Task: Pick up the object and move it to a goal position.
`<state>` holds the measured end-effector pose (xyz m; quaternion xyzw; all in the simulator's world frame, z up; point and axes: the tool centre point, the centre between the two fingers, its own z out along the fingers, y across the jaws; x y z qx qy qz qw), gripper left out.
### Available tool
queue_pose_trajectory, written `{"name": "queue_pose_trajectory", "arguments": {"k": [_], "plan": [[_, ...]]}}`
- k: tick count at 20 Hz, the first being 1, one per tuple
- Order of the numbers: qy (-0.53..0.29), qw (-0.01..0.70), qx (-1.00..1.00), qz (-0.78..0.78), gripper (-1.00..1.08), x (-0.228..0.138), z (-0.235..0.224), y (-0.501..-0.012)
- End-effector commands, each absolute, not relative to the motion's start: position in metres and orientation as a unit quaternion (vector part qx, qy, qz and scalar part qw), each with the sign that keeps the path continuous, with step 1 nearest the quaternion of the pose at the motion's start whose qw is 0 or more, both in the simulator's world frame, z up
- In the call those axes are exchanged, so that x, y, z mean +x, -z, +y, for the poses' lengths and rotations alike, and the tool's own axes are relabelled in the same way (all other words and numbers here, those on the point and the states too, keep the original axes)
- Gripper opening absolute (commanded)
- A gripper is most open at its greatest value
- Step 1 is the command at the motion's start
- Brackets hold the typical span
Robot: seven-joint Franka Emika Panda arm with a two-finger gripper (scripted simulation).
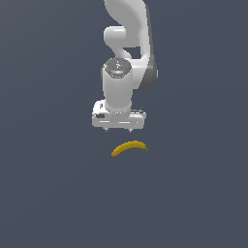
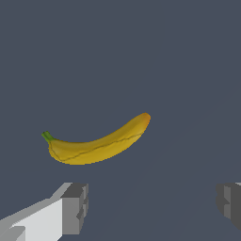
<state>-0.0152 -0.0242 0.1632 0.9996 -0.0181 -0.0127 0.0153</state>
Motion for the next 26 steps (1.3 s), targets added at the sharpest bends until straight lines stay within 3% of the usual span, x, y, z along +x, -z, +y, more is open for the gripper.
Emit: {"name": "queue_pose_trajectory", "arguments": {"k": [1,26], "plan": [[0.013,0.015,1.0,-0.018,1.0,-0.015,-0.024,-0.163],[0.01,0.006,0.972,-0.234,1.0,-0.011,-0.004,-0.132]]}}
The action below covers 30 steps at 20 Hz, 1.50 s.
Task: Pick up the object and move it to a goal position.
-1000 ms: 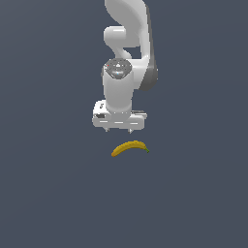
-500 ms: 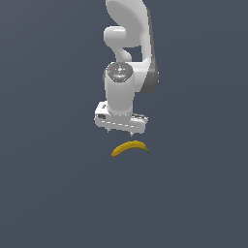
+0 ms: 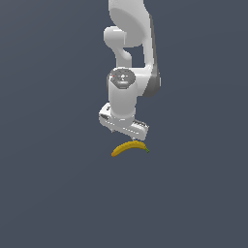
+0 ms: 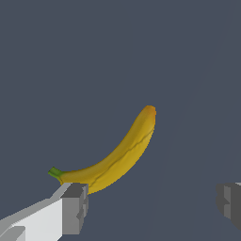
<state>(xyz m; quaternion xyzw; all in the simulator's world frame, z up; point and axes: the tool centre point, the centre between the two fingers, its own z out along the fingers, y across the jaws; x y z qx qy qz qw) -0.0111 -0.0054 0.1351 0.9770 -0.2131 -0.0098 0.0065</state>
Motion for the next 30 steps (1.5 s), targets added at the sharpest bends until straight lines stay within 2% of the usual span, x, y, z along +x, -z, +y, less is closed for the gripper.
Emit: {"name": "queue_pose_trajectory", "arguments": {"k": [1,30], "plan": [[0.009,0.005,0.969,-0.247,1.0,-0.011,-0.003,-0.13],[0.003,0.0,0.806,-0.592,1.0,-0.007,0.025,-0.079]]}}
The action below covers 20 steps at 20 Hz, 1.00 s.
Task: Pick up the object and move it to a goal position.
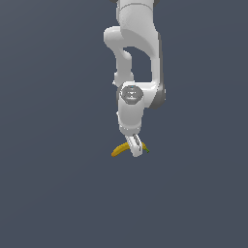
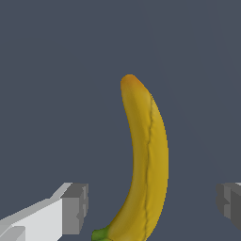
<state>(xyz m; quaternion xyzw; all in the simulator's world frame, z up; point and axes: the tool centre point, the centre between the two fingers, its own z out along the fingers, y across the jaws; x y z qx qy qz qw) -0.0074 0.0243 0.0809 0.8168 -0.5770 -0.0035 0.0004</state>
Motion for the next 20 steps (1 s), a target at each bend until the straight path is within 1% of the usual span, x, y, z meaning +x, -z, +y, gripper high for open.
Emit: {"name": "queue_pose_trajectory", "arguments": {"k": [1,10,20], "plan": [[0.003,0.0,0.8,-0.6,1.0,-0.007,0.026,-0.077],[0.0,0.0,0.763,-0.646,1.0,-0.007,0.029,-0.07],[0.0,0.0,0.759,-0.651,1.0,-0.007,0.03,-0.064]]}}
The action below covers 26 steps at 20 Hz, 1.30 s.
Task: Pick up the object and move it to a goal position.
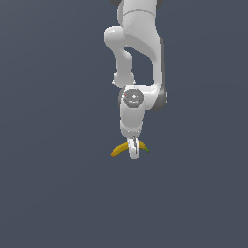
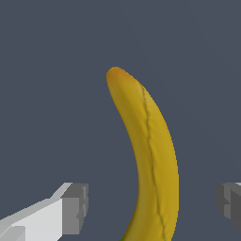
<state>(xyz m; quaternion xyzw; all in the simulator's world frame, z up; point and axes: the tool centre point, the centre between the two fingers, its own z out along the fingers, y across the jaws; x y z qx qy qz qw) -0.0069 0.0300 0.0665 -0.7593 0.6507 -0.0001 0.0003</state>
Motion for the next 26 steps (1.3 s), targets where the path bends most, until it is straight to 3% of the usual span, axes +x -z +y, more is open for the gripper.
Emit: {"name": "queue_pose_trajectory", "arguments": {"k": [1,14,15,26], "plan": [[0.0,0.0,-0.759,0.651,1.0,-0.007,0.03,-0.061],[0.0,0.0,-0.758,0.652,1.0,-0.007,0.03,-0.019],[0.0,0.0,-0.758,0.652,-1.0,-0.007,0.03,-0.019],[-0.001,0.0,-0.758,0.653,-1.0,-0.008,0.03,-0.019]]}}
